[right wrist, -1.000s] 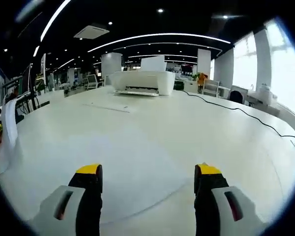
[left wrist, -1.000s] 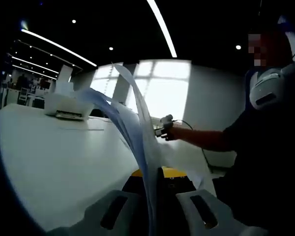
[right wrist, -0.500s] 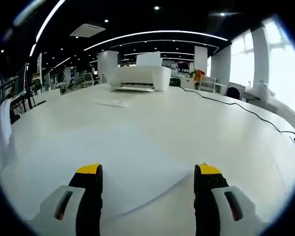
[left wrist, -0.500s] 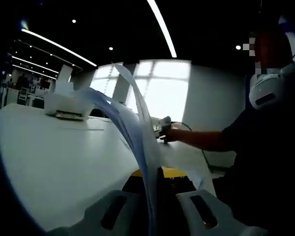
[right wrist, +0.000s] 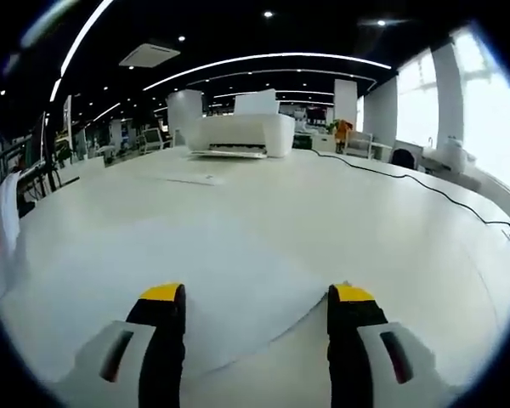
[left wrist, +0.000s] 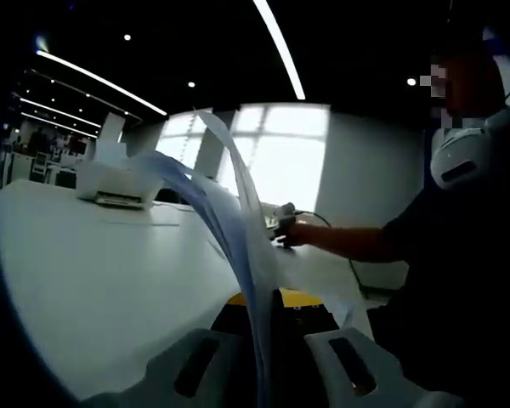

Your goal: Organize the stack of printing papers by aligning and flattening the scattered papers on the table

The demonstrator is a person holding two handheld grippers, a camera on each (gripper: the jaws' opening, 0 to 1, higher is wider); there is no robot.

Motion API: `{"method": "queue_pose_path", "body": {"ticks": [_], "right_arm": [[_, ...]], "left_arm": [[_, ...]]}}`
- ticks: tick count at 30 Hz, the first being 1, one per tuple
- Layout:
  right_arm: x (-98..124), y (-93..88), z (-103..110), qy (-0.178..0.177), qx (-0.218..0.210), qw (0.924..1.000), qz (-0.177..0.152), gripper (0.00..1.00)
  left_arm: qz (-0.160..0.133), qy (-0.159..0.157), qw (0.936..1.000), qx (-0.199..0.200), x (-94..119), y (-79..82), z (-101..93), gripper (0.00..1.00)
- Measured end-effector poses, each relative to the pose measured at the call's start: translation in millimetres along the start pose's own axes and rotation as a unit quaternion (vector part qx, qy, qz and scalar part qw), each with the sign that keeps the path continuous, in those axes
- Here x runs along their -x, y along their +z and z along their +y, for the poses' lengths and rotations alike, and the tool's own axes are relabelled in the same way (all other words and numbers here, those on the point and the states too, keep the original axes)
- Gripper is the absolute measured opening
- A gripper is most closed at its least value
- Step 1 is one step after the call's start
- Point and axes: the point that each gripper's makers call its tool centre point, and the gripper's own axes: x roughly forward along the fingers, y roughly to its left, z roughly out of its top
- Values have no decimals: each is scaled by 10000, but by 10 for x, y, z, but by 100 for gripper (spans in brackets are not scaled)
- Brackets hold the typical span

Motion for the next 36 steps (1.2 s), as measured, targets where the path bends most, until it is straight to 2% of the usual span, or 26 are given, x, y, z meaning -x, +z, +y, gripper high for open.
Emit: {"method": "queue_pose_path", "body": {"ticks": [11, 18, 23, 36], "right_arm": [[-50, -11, 85, 77, -28, 10000, 21, 44], [-24, 28, 37, 46, -186, 9998, 49, 19], [-19, 42, 24, 104, -285, 9995, 75, 11], [71, 65, 22, 118, -406, 9990, 146, 0]], "left_arm": [[-19, -11, 10000, -13, 24, 7, 15, 6], [-16, -19, 10000, -20, 20, 6, 10, 6], [-16, -20, 10000, -17, 10, 6, 2, 6], [-10, -25, 10000, -17, -10, 5, -22, 6]]}}
